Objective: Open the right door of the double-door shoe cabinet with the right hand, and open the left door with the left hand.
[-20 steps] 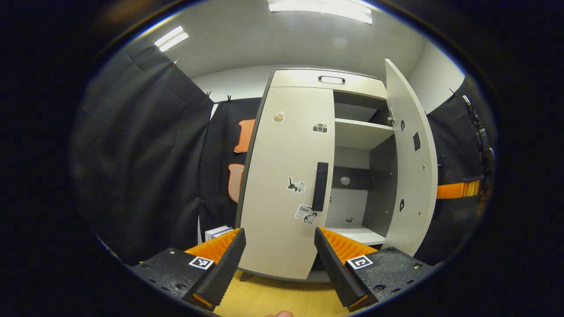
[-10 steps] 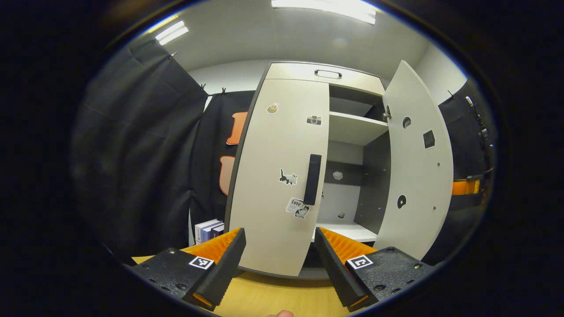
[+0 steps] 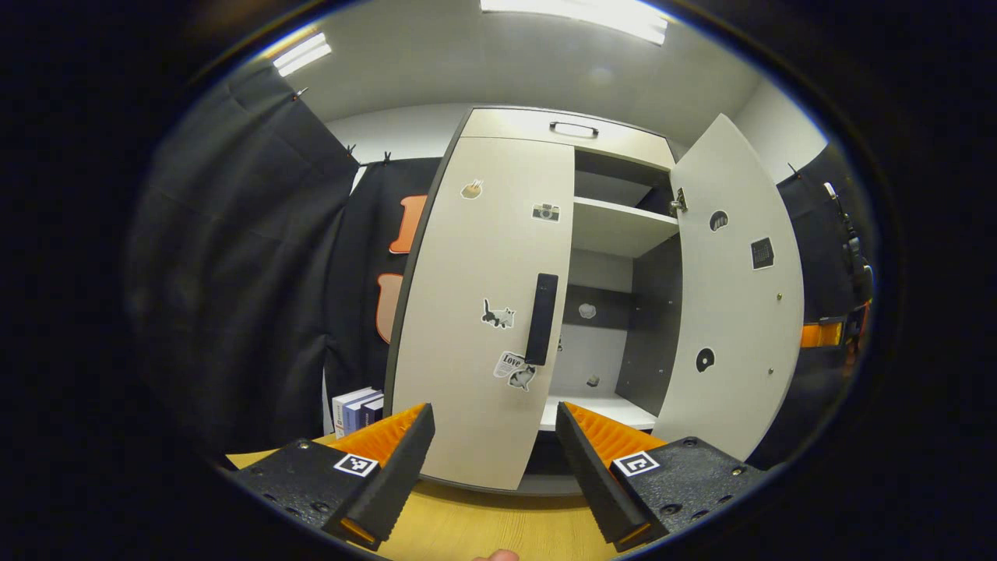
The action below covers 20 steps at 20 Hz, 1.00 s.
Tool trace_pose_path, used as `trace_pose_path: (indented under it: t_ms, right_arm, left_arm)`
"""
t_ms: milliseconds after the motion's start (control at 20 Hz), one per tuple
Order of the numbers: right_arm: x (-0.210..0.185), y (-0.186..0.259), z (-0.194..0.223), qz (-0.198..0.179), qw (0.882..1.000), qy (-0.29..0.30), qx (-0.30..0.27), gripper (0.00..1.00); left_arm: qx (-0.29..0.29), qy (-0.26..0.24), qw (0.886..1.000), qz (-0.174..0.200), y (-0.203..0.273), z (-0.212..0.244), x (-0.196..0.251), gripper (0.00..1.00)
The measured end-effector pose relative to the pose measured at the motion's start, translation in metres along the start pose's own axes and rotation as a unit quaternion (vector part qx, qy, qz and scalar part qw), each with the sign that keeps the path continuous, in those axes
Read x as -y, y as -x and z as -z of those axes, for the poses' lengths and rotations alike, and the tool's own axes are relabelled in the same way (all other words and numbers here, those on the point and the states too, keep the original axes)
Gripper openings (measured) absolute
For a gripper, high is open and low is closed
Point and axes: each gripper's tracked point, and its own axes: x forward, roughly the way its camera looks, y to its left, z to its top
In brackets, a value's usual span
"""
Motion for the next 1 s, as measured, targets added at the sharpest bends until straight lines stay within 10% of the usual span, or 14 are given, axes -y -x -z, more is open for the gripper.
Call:
trace_pose_path:
  t_ms: [650, 950, 1000]
  right_arm:
    - [0.017, 0.071, -0.009, 0.083, 0.996, -0.006, 0.017, 0.21]
    - [0.033, 0.111, -0.005, 0.124, 0.992, -0.027, 0.017, 1.00]
    - [0.035, 0.119, -0.004, 0.128, 0.991, -0.031, 0.016, 0.94]
  left_arm:
    - [0.019, -0.052, 0.996, 0.063, -0.114, -0.047, 0.029, 0.94]
    - [0.012, -0.064, 0.994, 0.083, -0.165, -0.046, 0.049, 0.94]
    - [0.013, -0.065, 0.994, 0.087, -0.174, -0.046, 0.053, 0.92]
